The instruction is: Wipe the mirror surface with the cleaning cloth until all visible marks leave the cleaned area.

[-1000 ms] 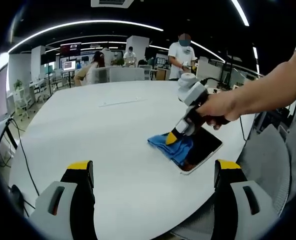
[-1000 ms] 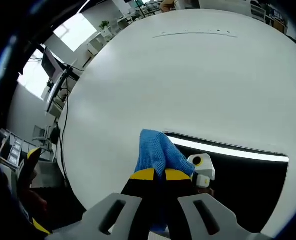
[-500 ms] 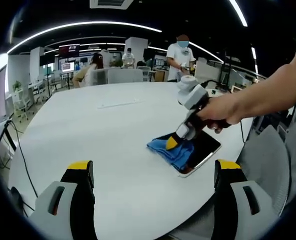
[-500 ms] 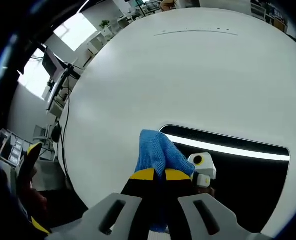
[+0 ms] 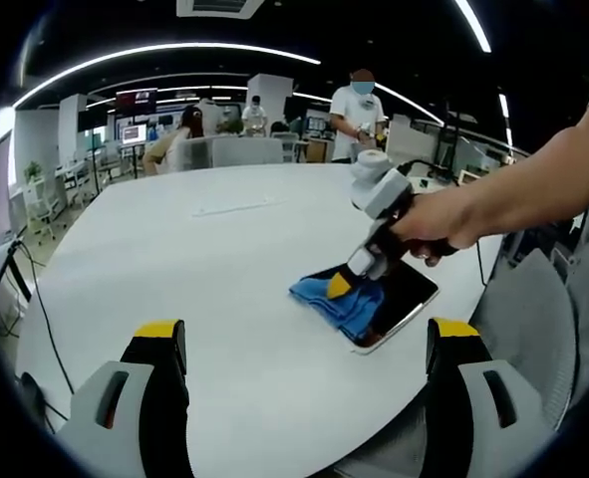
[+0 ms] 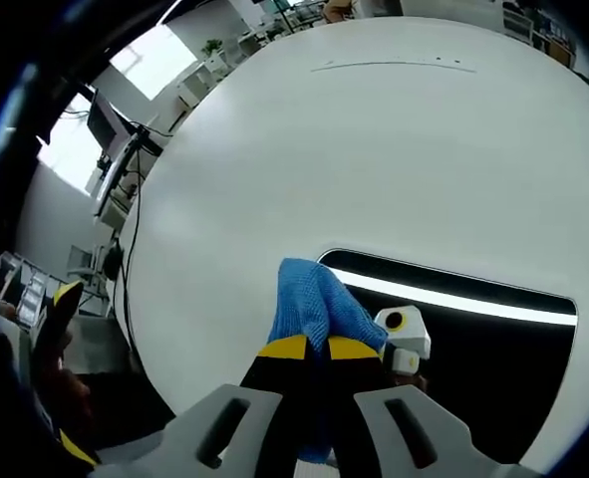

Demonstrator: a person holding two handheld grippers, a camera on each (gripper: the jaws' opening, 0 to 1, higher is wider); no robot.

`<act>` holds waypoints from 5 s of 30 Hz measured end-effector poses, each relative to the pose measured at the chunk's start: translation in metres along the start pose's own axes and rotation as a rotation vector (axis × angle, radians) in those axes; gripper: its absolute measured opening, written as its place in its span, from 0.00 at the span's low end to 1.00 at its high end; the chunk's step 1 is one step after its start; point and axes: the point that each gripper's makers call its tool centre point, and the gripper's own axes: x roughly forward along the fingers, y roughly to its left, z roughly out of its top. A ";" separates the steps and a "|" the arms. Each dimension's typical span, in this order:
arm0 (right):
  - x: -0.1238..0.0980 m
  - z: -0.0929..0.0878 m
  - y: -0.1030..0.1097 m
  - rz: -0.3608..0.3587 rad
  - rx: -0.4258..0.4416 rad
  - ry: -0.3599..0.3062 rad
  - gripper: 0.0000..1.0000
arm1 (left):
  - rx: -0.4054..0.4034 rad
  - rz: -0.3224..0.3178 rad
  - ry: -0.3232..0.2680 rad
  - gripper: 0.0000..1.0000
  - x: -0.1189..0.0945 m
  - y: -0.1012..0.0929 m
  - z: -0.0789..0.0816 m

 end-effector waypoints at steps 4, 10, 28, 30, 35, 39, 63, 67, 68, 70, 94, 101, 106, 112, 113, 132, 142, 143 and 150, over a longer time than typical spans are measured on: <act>-0.002 -0.002 -0.001 0.006 0.002 0.001 0.00 | 0.003 0.000 0.001 0.99 0.000 0.000 0.000; -0.005 -0.004 -0.005 0.010 0.001 -0.001 0.00 | 0.005 0.000 -0.001 0.99 0.000 -0.002 0.001; -0.018 -0.011 -0.032 0.000 0.019 -0.015 0.00 | -0.001 -0.013 0.001 0.99 0.004 -0.009 0.000; -0.019 -0.012 -0.036 -0.003 0.022 -0.016 0.00 | 0.000 -0.014 0.001 0.99 0.004 -0.010 0.000; -0.021 -0.013 -0.046 -0.006 0.027 -0.018 0.00 | -0.008 -0.013 -0.001 0.99 0.007 -0.009 -0.001; -0.026 -0.015 -0.053 -0.008 0.031 -0.015 0.00 | -0.014 -0.021 -0.006 0.99 0.008 -0.011 0.001; -0.055 -0.030 -0.105 -0.025 0.076 -0.016 0.00 | -0.042 -0.012 -0.030 0.99 0.009 -0.009 0.002; -0.059 -0.032 -0.113 -0.027 0.086 -0.021 0.00 | -0.035 -0.012 -0.038 0.99 0.009 -0.011 0.001; -0.060 -0.033 -0.114 -0.028 0.089 -0.024 0.00 | -0.033 -0.014 -0.038 0.99 0.009 -0.012 0.001; -0.063 -0.035 -0.117 -0.030 0.098 -0.027 0.00 | -0.031 -0.017 -0.024 0.99 0.009 -0.013 -0.002; -0.075 -0.039 -0.150 -0.049 0.147 -0.045 0.00 | -0.018 -0.007 -0.013 0.99 0.007 -0.018 -0.006; -0.080 -0.042 -0.159 -0.055 0.166 -0.050 0.00 | -0.014 -0.005 -0.009 0.99 0.007 -0.022 -0.009; -0.084 -0.044 -0.166 -0.065 0.179 -0.054 0.00 | -0.014 0.003 -0.010 0.99 0.006 -0.022 -0.010; -0.087 -0.045 -0.171 -0.076 0.189 -0.057 0.00 | -0.018 -0.001 0.001 0.99 0.009 -0.029 -0.018; -0.087 -0.045 -0.172 -0.079 0.190 -0.057 0.00 | -0.015 -0.001 0.002 0.99 0.010 -0.030 -0.020; -0.092 -0.049 -0.173 -0.109 0.228 -0.072 0.00 | 0.035 0.001 0.015 0.99 0.022 -0.044 -0.023; -0.092 -0.048 -0.177 -0.134 0.228 -0.079 0.00 | 0.062 0.001 0.005 0.99 0.027 -0.047 -0.018; -0.092 -0.048 -0.177 -0.134 0.232 -0.078 0.00 | 0.062 0.002 0.006 0.99 0.027 -0.047 -0.018; -0.094 -0.049 -0.178 -0.136 0.234 -0.081 0.00 | 0.077 -0.005 0.018 0.99 0.028 -0.051 -0.020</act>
